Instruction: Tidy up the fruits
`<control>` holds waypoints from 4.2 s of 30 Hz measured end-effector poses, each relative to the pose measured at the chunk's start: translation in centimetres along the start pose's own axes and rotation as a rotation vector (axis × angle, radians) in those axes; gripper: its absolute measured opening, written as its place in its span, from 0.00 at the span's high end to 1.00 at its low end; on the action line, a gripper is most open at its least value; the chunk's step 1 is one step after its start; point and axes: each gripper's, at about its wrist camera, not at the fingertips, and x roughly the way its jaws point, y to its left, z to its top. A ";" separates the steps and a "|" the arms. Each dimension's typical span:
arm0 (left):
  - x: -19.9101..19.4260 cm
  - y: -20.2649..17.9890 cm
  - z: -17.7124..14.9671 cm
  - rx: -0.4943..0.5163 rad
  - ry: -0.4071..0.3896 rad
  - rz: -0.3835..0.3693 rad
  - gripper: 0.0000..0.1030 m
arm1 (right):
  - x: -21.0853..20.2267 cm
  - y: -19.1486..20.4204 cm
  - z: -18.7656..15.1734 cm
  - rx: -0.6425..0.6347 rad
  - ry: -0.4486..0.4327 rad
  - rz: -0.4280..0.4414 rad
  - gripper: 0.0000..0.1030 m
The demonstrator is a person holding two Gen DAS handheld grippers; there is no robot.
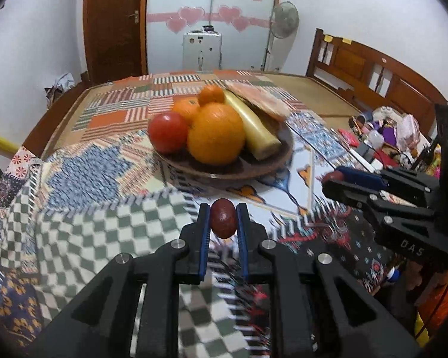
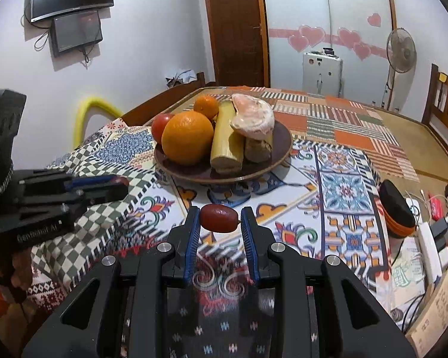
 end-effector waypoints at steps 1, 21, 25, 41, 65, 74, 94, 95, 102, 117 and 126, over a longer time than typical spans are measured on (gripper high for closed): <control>0.0 0.4 0.5 -0.004 -0.004 0.003 0.84 | 0.1 0.1 0.2 -0.003 -0.003 0.000 0.75; 4.9 3.6 4.8 -0.026 -0.018 0.023 0.84 | 4.7 1.9 3.7 -0.100 0.019 0.032 0.75; 5.0 3.8 4.8 -0.032 -0.023 0.019 0.84 | 5.3 2.0 3.8 -0.110 0.031 0.035 0.75; 5.5 4.2 4.9 -0.039 -0.019 0.016 0.80 | 5.4 3.1 4.0 -0.138 0.018 0.018 0.64; -9.9 1.8 3.8 -0.036 -0.262 0.066 0.73 | -8.5 3.6 5.2 -0.058 -0.244 -0.008 0.64; -22.2 -3.1 0.7 -0.002 -0.474 0.085 0.73 | -18.2 6.9 3.9 -0.036 -0.430 -0.036 0.57; -30.6 -7.3 -4.4 0.013 -0.649 0.131 0.20 | -25.0 10.8 0.2 -0.029 -0.611 -0.138 0.02; -30.6 -7.2 -4.4 0.012 -0.651 0.131 0.19 | -25.3 10.9 0.0 -0.027 -0.614 -0.143 0.00; -30.9 -7.5 -4.9 0.028 -0.669 0.155 0.11 | -25.3 10.9 -0.8 -0.033 -0.611 -0.163 0.00; -30.5 -7.8 -4.7 0.035 -0.682 0.161 0.00 | -25.6 10.5 -1.0 -0.024 -0.610 -0.178 0.00; -30.1 -7.6 -4.3 0.031 -0.672 0.149 0.00 | -26.0 10.3 -0.9 -0.023 -0.612 -0.184 0.00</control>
